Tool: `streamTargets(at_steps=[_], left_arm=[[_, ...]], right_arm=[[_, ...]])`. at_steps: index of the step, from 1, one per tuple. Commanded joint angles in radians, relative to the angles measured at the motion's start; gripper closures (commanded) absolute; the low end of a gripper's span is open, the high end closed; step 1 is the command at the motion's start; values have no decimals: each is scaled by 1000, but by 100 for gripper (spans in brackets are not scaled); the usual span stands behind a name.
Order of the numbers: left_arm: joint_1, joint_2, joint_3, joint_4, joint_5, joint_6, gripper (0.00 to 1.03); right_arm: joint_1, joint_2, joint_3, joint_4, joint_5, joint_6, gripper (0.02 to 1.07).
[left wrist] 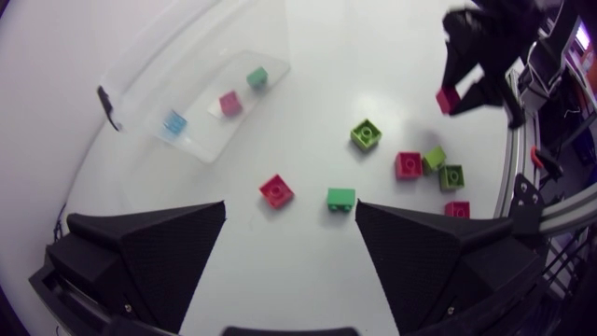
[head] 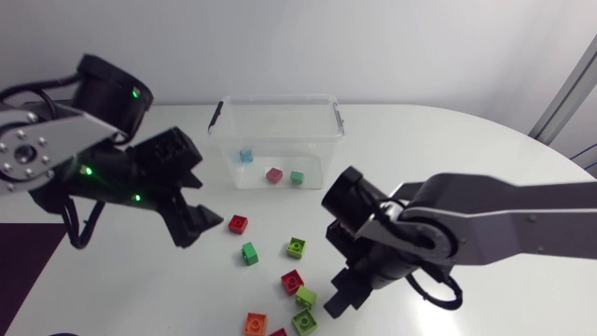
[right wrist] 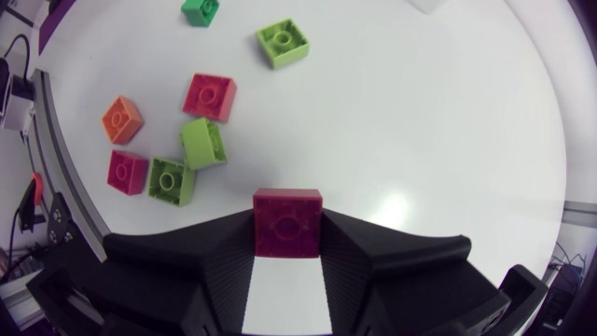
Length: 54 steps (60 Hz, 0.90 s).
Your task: Place the duplo bricks in the container
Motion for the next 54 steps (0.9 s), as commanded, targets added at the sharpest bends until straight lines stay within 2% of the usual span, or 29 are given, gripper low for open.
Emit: streamTargets(at_steps=[1, 12, 17, 23, 40, 54], left_arm=[[-24, -6, -93, 43, -2, 27, 6], [-30, 67, -191, 149, 10, 54, 6], [-24, 141, -228, 249, 25, 71, 6], [-20, 208, -230, 283, 71, 83, 6], [-63, 311, -214, 402, 96, 79, 5], [-92, 391, -187, 444, 122, 74, 5]], right_arm=[[-40, -55, 55, -36, 11, -6, 85], [-126, -99, 179, -68, 23, -33, 85], [-151, -104, 245, -70, 46, -44, 85], [-166, -96, 306, -80, 46, -44, 85], [-185, -27, 434, -56, 39, -47, 85], [-229, 32, 530, -28, 19, -47, 85]])
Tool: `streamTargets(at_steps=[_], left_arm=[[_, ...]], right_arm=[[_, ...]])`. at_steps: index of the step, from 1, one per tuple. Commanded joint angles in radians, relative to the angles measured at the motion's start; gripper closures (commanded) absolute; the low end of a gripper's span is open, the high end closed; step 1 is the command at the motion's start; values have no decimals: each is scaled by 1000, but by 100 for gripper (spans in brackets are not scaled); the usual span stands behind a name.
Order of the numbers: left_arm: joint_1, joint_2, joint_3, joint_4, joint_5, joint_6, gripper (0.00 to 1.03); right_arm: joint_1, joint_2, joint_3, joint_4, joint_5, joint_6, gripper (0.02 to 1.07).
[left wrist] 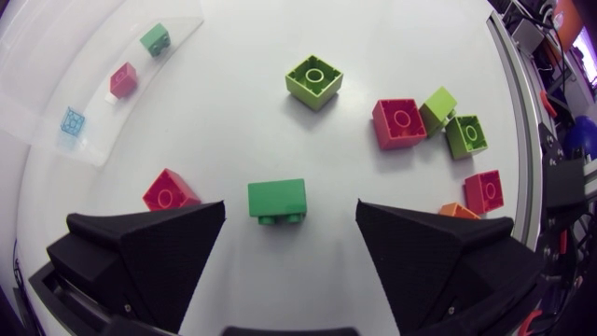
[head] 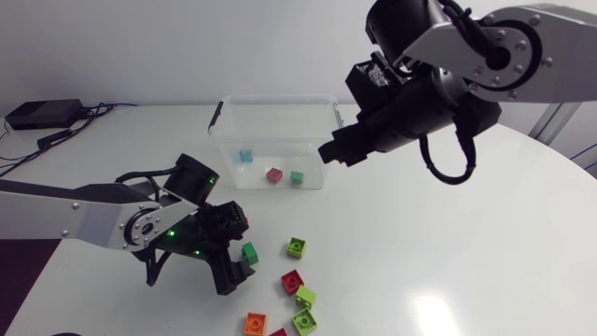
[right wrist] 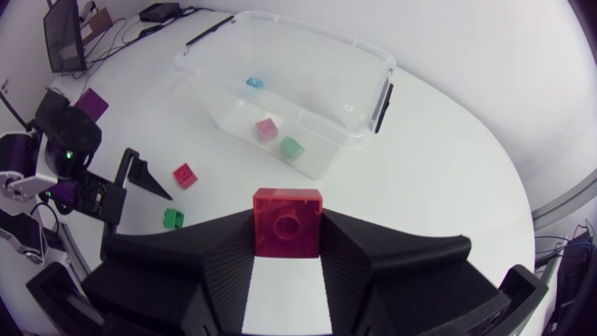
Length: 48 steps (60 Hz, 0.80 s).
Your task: Place the duplo bricks in the container
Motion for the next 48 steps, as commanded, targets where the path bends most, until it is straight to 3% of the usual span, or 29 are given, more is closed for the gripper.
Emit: streamTargets(at_steps=[1, 13, 17, 18, 25, 38, 48], left_arm=[[-7, 54, 28, 15, 15, 18, 5], [-4, 114, 44, 57, 23, 25, 6], [-4, 124, 44, 66, 26, 27, 13], [-4, 126, 42, 67, 29, 28, 16], [-1, 144, 38, 78, 46, 33, 68], [15, 8, 5, 75, 49, 45, 69], [38, -138, 35, -35, 47, 64, 69]], right_arm=[[-17, 38, 50, 15, -7, -12, 85], [-20, 79, 99, 56, -8, -12, 85], [-20, 93, 111, 72, -8, -12, 85], [-20, 96, 114, 75, -8, -12, 85], [-23, 133, 131, 124, -8, -21, 85], [-43, 219, 180, 175, -24, -29, 84], [-58, 277, 231, 178, -27, -35, 84]])
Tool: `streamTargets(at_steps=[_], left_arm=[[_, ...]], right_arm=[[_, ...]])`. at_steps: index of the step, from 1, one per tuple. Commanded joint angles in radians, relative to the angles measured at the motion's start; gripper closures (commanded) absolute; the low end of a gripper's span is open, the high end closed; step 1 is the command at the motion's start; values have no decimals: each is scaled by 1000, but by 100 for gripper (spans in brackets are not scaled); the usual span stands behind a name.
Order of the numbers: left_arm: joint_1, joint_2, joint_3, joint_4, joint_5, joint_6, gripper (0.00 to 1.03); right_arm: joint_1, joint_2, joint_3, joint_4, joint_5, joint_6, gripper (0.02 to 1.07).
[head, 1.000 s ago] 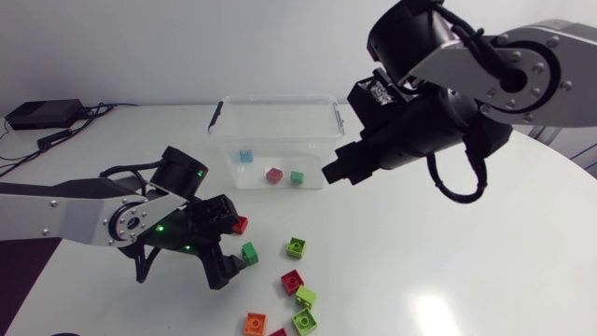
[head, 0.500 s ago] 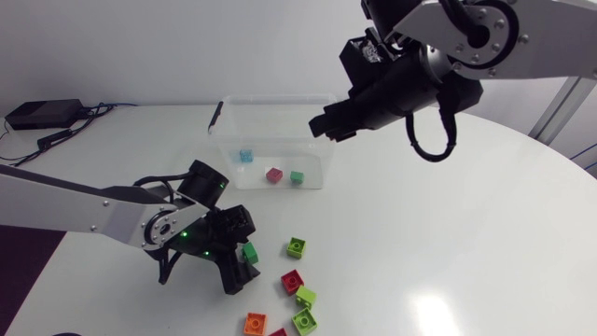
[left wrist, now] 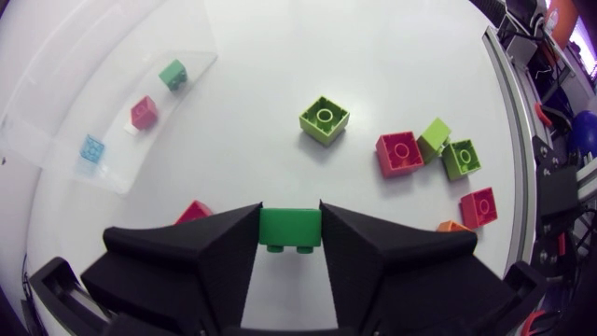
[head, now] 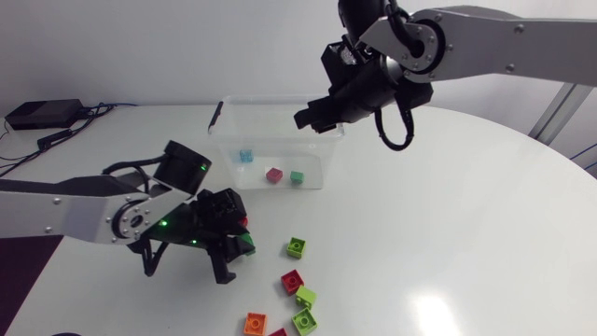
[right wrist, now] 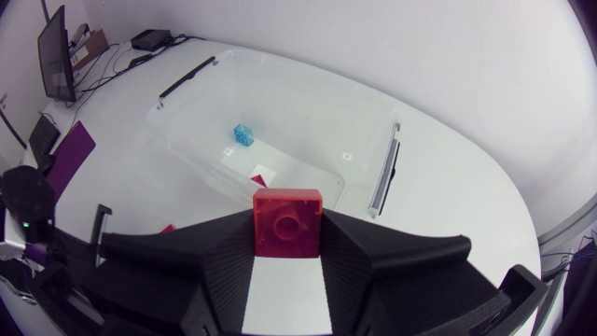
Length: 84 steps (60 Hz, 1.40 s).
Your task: Place the duplo bricks in the container
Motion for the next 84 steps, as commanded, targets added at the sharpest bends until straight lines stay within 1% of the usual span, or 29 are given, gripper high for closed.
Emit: streamTargets(at_steps=[1, 8, 16, 24, 33, 34, 36, 39, 40, 41, 43, 45, 51, 56, 65, 74, 84], left_arm=[[16, -70, 19, -46, 7, 37, 69], [33, -150, 65, -121, 9, 41, 69], [43, -208, 121, -178, 9, 41, 69], [76, -220, 208, -218, 9, 46, 69], [114, -213, 308, -230, 10, 49, 69], [117, -211, 318, -231, 10, 49, 69], [125, -205, 343, -231, 10, 47, 69], [131, -196, 381, -233, 10, 47, 69], [132, -191, 391, -233, 10, 47, 69], [135, -185, 404, -233, 10, 47, 69], [143, -174, 426, -233, 10, 46, 69], [152, -159, 450, -233, 10, 44, 69], [168, -112, 516, -219, 10, 34, 69], [172, -70, 555, -168, 10, 18, 69], [183, 43, 648, -127, 10, -6, 69], [198, 178, 726, -80, 10, -22, 69], [198, 303, 805, -55, 10, -31, 69]], right_arm=[[-13, 41, 47, 11, -3, -12, 83], [-22, 80, 80, 28, -8, -18, 83], [-30, 126, 113, 47, -8, -24, 82], [-45, 179, 152, 62, -7, -32, 80], [-65, 256, 204, 62, -7, -33, 78], [-68, 264, 210, 62, -7, -33, 76], [-73, 282, 225, 60, -7, -33, 65], [-79, 310, 253, 53, -3, -33, 44], [-79, 314, 261, 50, -2, -33, 38], [-80, 322, 274, 45, -2, -33, 29], [-82, 331, 294, 33, 1, -32, 14], [-83, 336, 310, 24, 1, -32, 7], [-83, 316, 325, 22, 3, -32, 7], [-80, 281, 322, 17, 3, -32, 7], [-57, 186, 271, -6, 4, -32, 7], [-20, 60, 162, -45, 3, -36, 7], [47, -106, -49, -64, -7, -41, 7]])
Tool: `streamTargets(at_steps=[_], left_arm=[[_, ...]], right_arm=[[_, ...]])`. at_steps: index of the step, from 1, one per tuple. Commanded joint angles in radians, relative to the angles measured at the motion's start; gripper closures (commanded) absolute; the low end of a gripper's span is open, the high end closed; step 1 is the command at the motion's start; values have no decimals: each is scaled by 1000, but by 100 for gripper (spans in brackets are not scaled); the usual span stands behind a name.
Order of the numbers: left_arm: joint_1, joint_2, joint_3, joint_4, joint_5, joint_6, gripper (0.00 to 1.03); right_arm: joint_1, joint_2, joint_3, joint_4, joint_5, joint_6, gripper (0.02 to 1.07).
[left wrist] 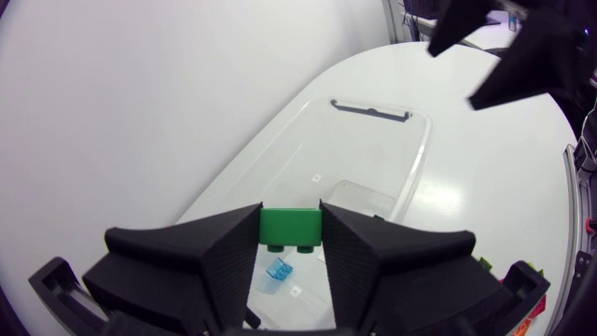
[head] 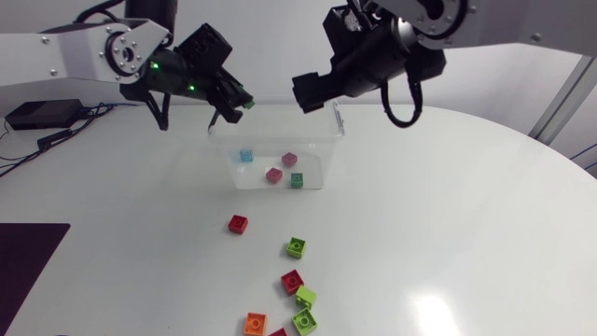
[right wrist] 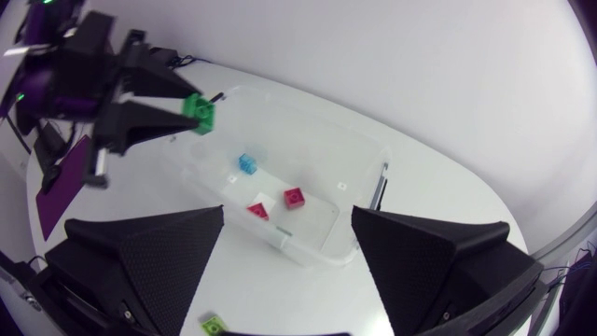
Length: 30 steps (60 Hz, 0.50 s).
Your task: Place the duplo bricks in the container
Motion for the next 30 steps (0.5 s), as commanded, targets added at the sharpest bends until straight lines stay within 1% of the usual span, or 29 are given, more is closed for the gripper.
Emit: streamTargets(at_steps=[1, 11, 18, 20, 22, 23, 24, 26, 28, 30], left_arm=[[4, 68, 58, 18, 7, -21, 69], [6, 167, 122, 26, 4, -27, 67], [9, 214, 161, 26, 1, -27, 65], [11, 223, 171, 24, -1, -30, 57], [12, 231, 177, 24, -1, -30, 45], [12, 233, 181, 24, -1, -30, 42], [12, 237, 185, 22, -1, -31, 31], [12, 242, 193, 22, -1, -31, 20], [12, 243, 197, 21, -1, -33, 12], [12, 243, 202, 21, -1, -33, 7]], right_arm=[[38, -73, -134, -31, -8, -14, 7], [97, -165, -330, -31, -45, -3, 7], [138, -171, -424, -24, -62, -2, 7], [152, -170, -445, -18, -63, -2, 7], [163, -167, -464, -12, -69, -2, 7], [167, -165, -472, -10, -74, -3, 7], [172, -162, -479, -8, -79, -3, 7], [176, -156, -490, -4, -89, -5, 7], [184, -145, -498, 2, -102, -6, 7], [189, -138, -502, 7, -111, -11, 7]])
